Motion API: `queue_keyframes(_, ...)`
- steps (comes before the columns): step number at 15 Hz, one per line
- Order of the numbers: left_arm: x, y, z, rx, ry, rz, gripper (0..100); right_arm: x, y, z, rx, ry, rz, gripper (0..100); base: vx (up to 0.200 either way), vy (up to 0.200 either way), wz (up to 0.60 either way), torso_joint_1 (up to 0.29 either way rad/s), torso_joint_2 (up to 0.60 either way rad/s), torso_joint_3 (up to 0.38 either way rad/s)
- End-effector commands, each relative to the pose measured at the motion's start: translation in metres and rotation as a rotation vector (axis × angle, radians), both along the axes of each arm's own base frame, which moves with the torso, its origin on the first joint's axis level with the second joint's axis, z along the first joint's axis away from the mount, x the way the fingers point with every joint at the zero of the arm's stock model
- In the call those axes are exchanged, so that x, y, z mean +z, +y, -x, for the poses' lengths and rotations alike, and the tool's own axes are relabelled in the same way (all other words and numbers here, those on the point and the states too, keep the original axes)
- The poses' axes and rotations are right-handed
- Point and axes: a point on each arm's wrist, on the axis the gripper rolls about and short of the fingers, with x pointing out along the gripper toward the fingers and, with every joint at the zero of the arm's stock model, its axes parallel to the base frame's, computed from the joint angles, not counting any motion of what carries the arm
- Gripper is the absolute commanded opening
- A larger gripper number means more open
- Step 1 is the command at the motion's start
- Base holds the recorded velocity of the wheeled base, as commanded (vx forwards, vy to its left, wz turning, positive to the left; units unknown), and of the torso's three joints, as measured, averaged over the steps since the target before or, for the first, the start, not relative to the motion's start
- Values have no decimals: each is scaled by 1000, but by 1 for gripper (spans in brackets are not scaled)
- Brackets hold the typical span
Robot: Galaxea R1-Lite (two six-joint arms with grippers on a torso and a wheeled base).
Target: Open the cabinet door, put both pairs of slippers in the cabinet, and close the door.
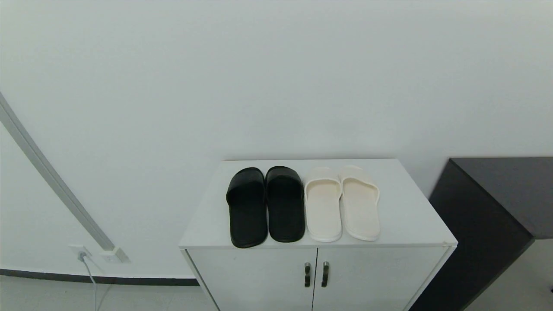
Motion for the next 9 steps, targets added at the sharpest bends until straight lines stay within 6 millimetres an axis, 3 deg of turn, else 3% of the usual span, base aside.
queue_keyframes(1,0,0,0,-1,1,0,0,0,0,0,0,0,0,100,0,0,0,0,0,0)
queue_keyframes(9,0,0,0,-3,1,0,0,0,1,0,70,-2,9,100,0,0,0,0,0,0)
